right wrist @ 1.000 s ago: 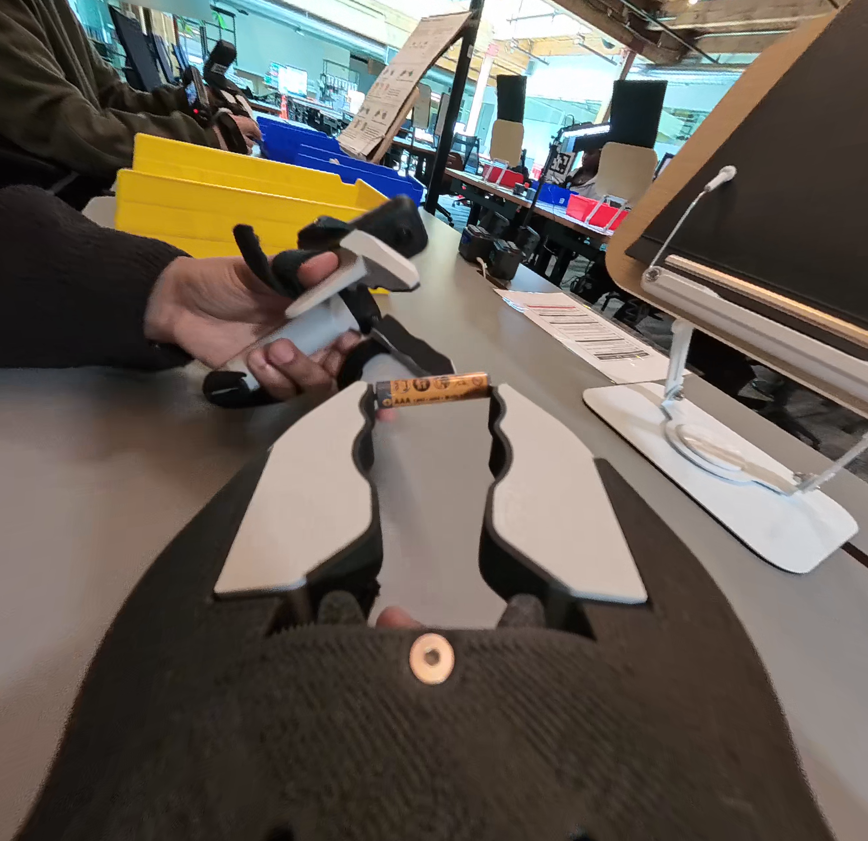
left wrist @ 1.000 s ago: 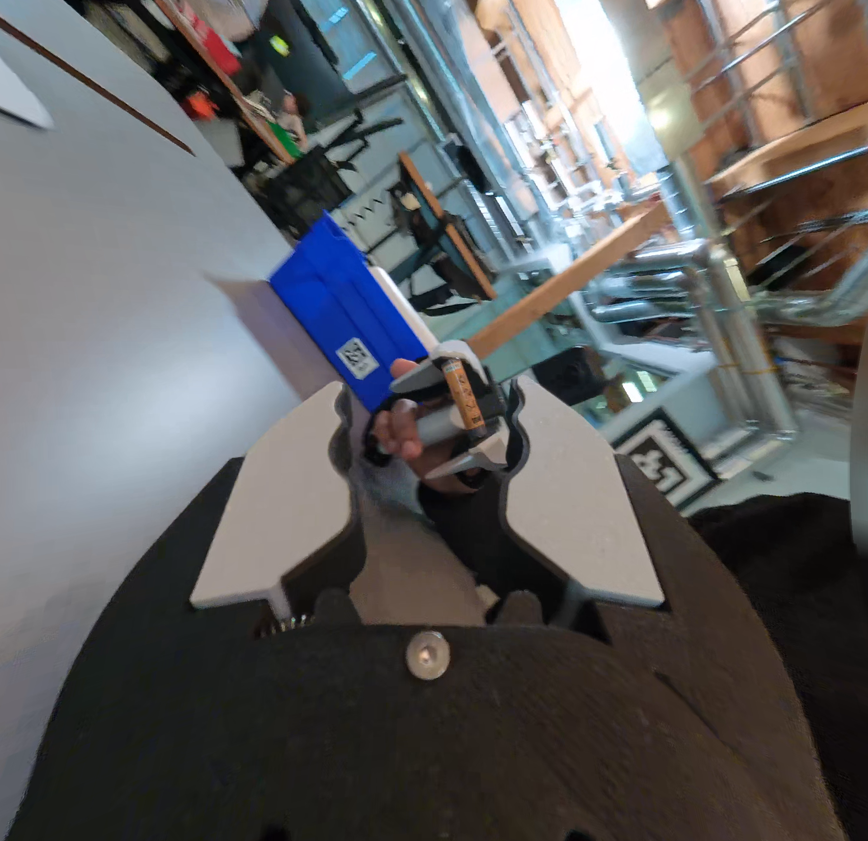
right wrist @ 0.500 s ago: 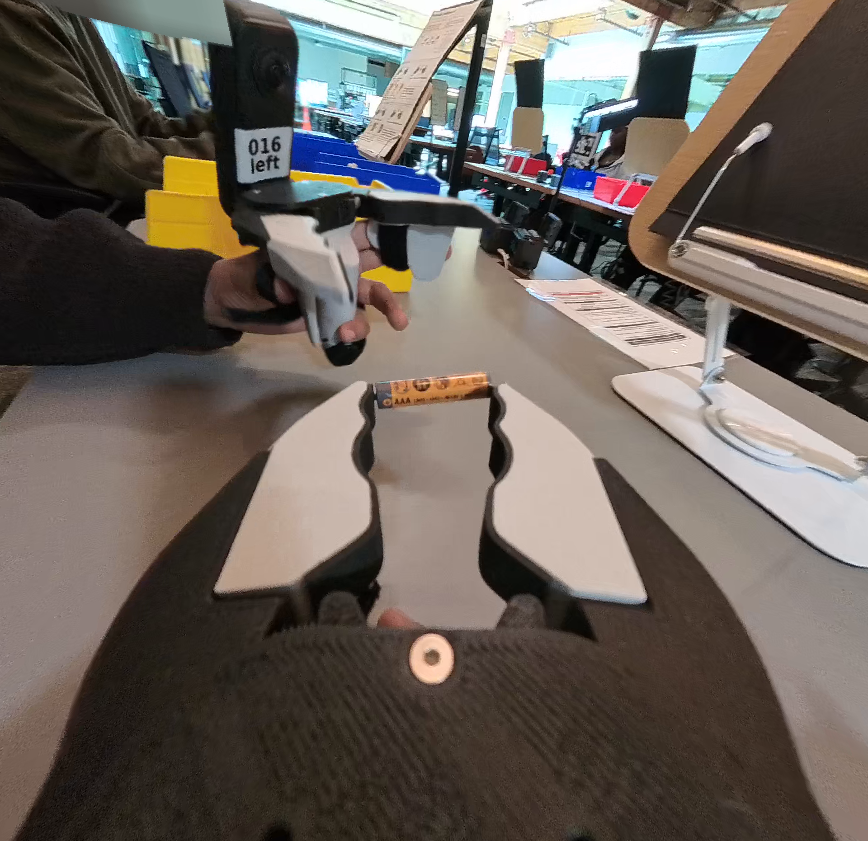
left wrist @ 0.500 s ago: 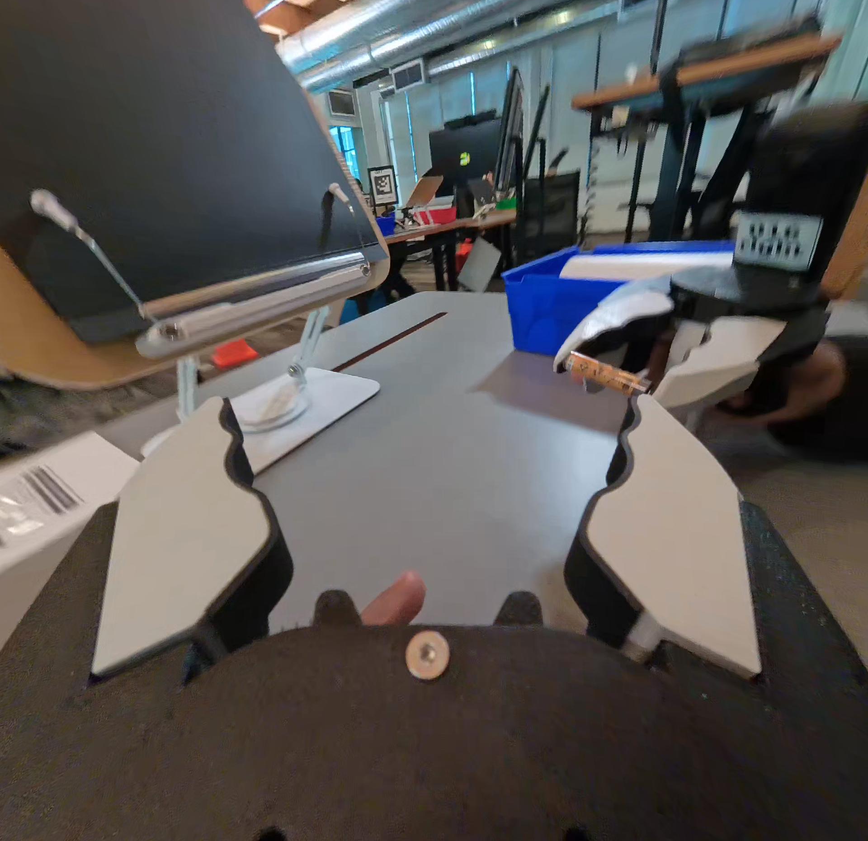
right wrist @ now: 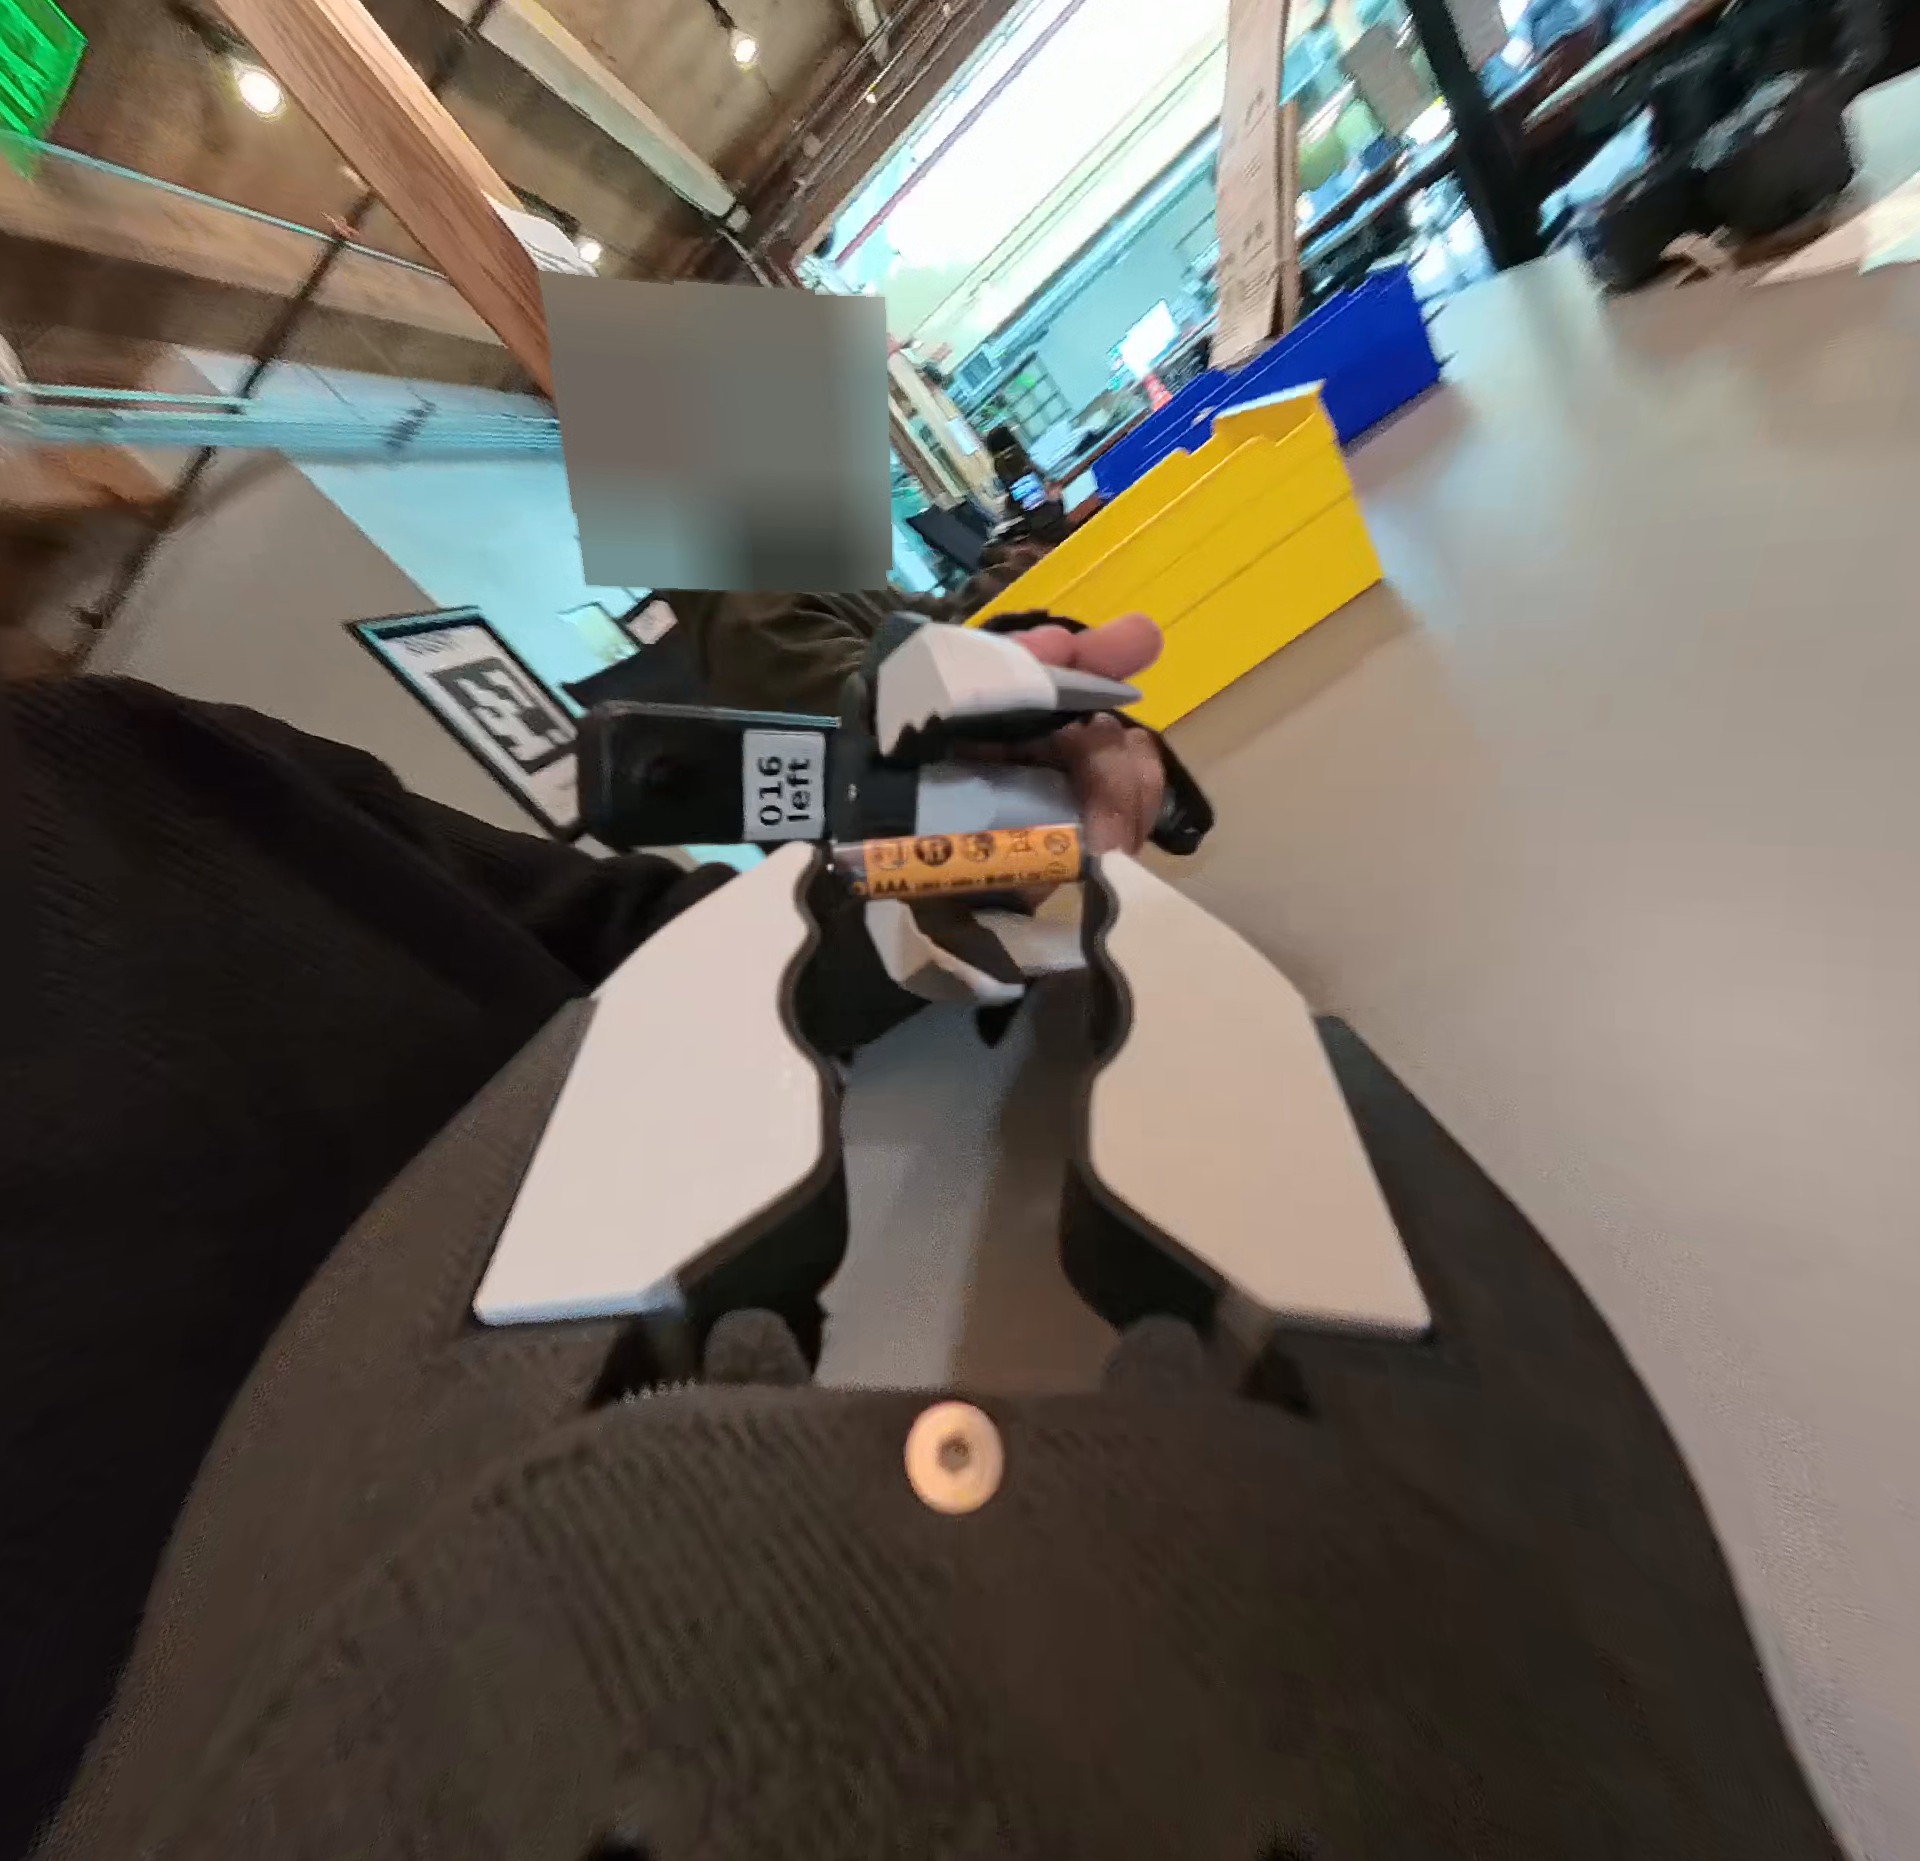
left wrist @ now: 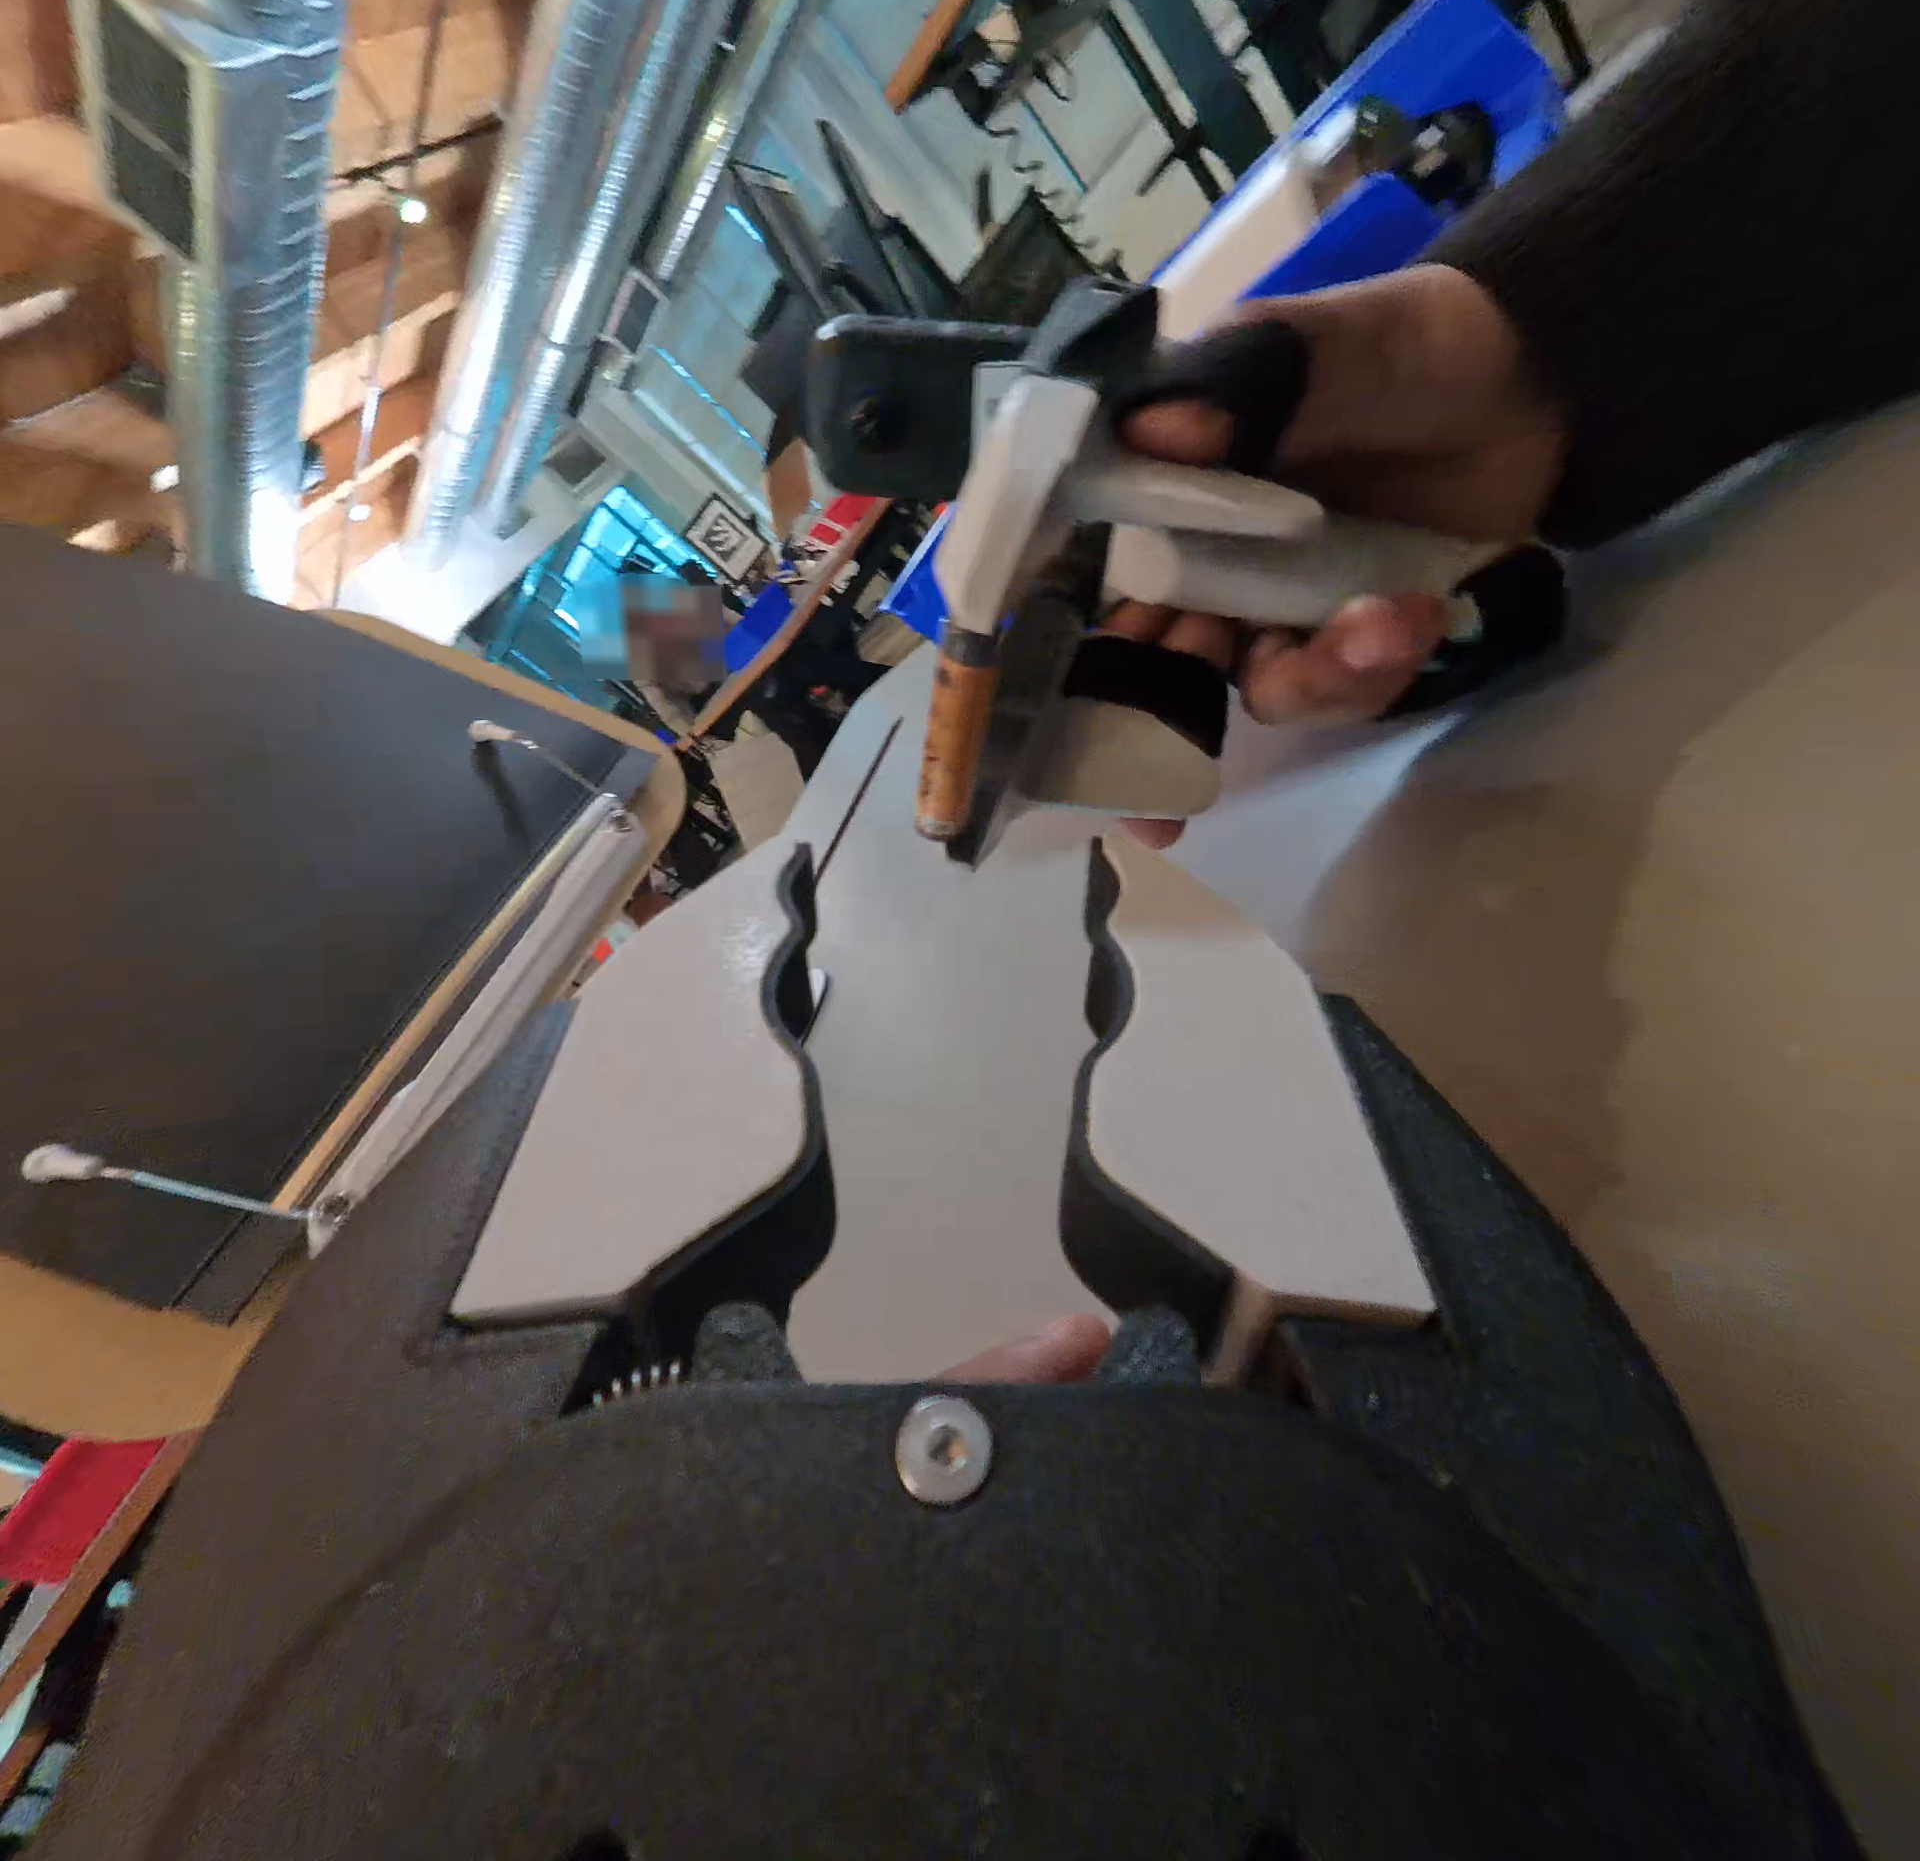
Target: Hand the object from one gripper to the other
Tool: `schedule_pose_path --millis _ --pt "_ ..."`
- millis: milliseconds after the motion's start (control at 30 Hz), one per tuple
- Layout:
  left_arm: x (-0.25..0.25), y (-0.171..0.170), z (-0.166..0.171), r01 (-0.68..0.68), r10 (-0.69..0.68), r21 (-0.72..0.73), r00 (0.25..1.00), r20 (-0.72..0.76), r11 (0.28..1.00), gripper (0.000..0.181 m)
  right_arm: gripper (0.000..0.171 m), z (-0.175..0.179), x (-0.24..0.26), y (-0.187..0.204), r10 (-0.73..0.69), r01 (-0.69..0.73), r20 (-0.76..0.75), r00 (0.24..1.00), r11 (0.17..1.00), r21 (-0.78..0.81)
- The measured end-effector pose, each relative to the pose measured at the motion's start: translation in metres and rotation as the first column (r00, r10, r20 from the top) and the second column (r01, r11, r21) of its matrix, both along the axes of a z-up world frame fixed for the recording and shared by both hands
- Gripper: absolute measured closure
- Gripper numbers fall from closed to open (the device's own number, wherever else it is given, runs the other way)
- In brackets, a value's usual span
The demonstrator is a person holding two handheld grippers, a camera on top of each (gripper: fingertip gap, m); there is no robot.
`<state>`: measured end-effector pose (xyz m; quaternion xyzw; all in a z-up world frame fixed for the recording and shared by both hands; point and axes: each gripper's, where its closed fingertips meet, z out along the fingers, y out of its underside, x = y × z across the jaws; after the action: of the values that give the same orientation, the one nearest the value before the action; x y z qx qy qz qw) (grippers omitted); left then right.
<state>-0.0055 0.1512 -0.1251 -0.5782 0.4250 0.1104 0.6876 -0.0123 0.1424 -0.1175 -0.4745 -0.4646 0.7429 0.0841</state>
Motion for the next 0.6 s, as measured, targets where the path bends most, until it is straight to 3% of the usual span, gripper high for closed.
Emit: schedule_pose_path --millis 300,533,600 --pt "0.018 -0.007 -0.002 0.053 -0.052 0.014 0.997 -0.059 0.998 0.17 0.124 -0.013 0.0 -0.021 0.14 -0.131 0.108 0.984 0.988 -0.081" --pt "0.016 -0.005 -0.001 0.03 -0.03 0.008 0.998 -0.06 1.0 0.17 0.123 -0.013 -0.002 -0.019 0.118 -0.111 0.09 0.989 0.991 -0.081" --pt "0.012 -0.003 0.0 -0.001 0.001 0.012 0.998 -0.055 1.0 0.17 0.108 -0.012 -0.007 -0.013 0.056 -0.051 0.07 0.996 0.996 -0.066"
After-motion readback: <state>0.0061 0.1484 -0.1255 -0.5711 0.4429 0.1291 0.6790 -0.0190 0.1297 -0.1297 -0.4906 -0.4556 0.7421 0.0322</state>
